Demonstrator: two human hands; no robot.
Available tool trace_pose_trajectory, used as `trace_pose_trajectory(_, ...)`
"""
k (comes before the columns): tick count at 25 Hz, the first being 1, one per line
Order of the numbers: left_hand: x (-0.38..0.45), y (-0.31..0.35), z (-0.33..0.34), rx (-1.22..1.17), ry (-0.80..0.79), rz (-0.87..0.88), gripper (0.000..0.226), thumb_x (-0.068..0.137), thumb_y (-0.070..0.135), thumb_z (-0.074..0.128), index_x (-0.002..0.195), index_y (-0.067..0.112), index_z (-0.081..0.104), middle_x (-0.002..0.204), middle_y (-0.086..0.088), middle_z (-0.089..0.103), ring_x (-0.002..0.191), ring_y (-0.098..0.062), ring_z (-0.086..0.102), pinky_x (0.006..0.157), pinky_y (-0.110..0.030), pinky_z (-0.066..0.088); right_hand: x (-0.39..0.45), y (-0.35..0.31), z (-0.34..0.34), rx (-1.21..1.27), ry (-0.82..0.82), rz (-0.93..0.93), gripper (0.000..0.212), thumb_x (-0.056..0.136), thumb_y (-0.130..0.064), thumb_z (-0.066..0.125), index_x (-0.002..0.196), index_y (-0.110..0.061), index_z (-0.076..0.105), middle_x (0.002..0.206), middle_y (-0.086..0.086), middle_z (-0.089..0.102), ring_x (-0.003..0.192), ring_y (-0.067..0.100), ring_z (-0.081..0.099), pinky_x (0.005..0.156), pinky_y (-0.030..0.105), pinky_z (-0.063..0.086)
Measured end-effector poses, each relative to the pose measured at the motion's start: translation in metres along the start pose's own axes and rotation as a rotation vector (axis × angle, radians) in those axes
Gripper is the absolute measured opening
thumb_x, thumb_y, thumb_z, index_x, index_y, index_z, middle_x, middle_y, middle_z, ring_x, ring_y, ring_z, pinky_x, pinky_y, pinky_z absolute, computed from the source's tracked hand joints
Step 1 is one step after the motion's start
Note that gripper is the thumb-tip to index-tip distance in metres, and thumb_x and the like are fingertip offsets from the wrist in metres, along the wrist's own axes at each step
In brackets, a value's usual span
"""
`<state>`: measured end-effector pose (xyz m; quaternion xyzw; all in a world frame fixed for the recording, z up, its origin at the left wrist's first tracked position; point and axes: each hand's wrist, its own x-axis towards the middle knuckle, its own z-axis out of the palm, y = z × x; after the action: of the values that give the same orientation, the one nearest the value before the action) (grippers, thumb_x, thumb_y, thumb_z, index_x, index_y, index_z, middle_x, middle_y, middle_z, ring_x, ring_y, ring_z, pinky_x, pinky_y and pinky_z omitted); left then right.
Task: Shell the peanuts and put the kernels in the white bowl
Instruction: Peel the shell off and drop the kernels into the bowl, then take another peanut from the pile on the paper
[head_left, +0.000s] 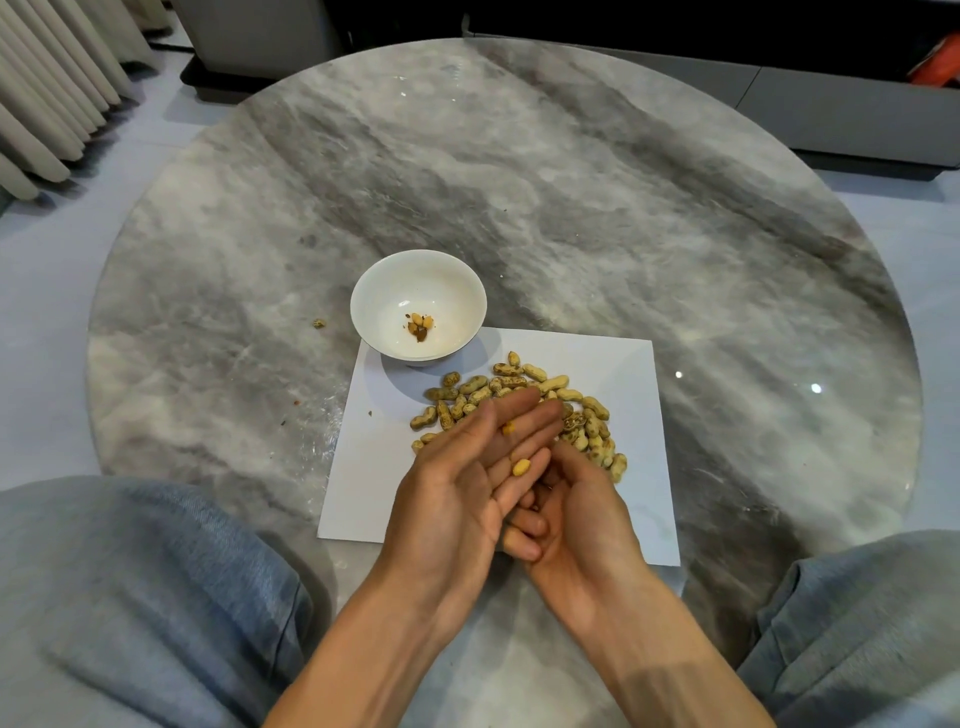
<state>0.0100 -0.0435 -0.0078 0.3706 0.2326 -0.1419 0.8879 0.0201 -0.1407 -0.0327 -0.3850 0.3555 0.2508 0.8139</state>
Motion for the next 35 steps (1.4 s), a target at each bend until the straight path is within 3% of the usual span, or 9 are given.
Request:
trace_pose_trajectory(5,-0.001,0.004,0.001,-0.024,-0.104,-0.009,0.059,0.097,0.044,0.033,0.134,0.004,0.056,0.131,-0.011,0.066,0.128,-0.018,0.058,0.114,-0.035,0.033,0.004,0.000,0.002,0.041,-0.008,0.019,0.035,0.103,-0.032,0.041,0.074,-0.015,0.048,0.056,0.001,0.035,0.037,0.008,0.030,0.033,0.019,0.021)
trace_pose_trajectory(9,-0.001,0.005,0.000,-0.043,-0.102,0.059,0.059,0.097,0.044,0.034,0.131,0.002,0.057,0.129,-0.012,0.067,0.127,-0.018,0.058,0.112,-0.035,0.035,0.002,-0.003,0.003,0.076,-0.014,0.012,0.039,0.104,-0.029,0.040,0.072,-0.012,0.051,0.056,0.003,0.039,0.039,0.010,0.032,0.034,0.020,0.024)
trace_pose_trajectory(14,0.001,0.002,-0.004,0.419,0.070,0.246,0.050,0.091,0.050,0.040,0.117,0.021,0.071,0.117,0.016,0.072,0.115,0.006,0.061,0.092,-0.014,0.043,-0.003,-0.015,0.003,0.129,0.041,-0.086,0.045,0.104,-0.027,0.037,0.072,-0.005,0.059,0.062,0.010,0.057,0.050,0.017,0.051,0.046,0.026,0.041)
trace_pose_trajectory(19,0.002,0.003,-0.006,0.383,0.126,0.194,0.046,0.097,0.048,0.040,0.116,0.020,0.071,0.108,0.011,0.075,0.103,0.005,0.067,0.073,-0.004,0.048,-0.004,-0.025,0.002,0.189,0.012,-0.079,0.049,0.104,-0.030,0.037,0.085,0.002,0.069,0.081,0.019,0.073,0.077,0.029,0.073,0.077,0.037,0.055)
trace_pose_trajectory(22,0.002,0.003,-0.005,0.427,0.131,0.217,0.046,0.096,0.046,0.042,0.105,0.016,0.076,0.101,0.009,0.077,0.098,0.004,0.069,0.071,-0.004,0.047,-0.008,-0.026,0.005,0.222,-0.017,-0.081,0.048,0.103,-0.029,0.038,0.093,0.004,0.070,0.090,0.021,0.075,0.085,0.030,0.073,0.080,0.038,0.055)
trace_pose_trajectory(26,0.005,0.001,-0.007,0.380,0.218,0.223,0.034,0.098,0.040,0.048,0.102,0.020,0.076,0.101,0.008,0.077,0.099,0.000,0.070,0.075,-0.009,0.049,-0.005,-0.042,0.028,0.271,-0.034,-0.108,0.039,0.100,-0.024,0.041,0.074,-0.003,0.062,0.066,0.010,0.060,0.058,0.020,0.054,0.063,0.031,0.045)
trace_pose_trajectory(30,0.010,0.001,-0.015,0.292,0.394,0.256,0.026,0.101,0.018,0.052,0.097,0.013,0.077,0.092,0.000,0.078,0.090,-0.011,0.073,0.079,-0.021,0.055,0.023,-0.063,0.086,0.215,-0.106,-0.255,0.042,0.103,-0.022,0.035,0.065,-0.011,0.049,0.058,0.005,0.048,0.054,0.018,0.045,0.061,0.030,0.045)
trace_pose_trajectory(33,0.011,0.002,-0.023,0.299,0.493,0.275,0.021,0.095,0.005,0.061,0.100,0.018,0.076,0.086,0.001,0.078,0.085,-0.012,0.072,0.079,-0.026,0.057,0.042,-0.071,0.118,0.064,-0.187,-0.336,0.049,0.107,-0.028,0.030,0.077,-0.006,0.063,0.079,0.013,0.068,0.081,0.026,0.068,0.083,0.033,0.051)
trace_pose_trajectory(35,0.012,0.005,-0.026,0.297,0.512,0.275,0.022,0.092,0.004,0.063,0.097,0.020,0.077,0.088,0.001,0.078,0.086,-0.014,0.071,0.080,-0.028,0.056,0.047,-0.073,0.122,-0.036,-0.211,-0.356,0.056,0.107,-0.032,0.027,0.091,0.000,0.069,0.101,0.020,0.073,0.102,0.028,0.069,0.081,0.027,0.047)
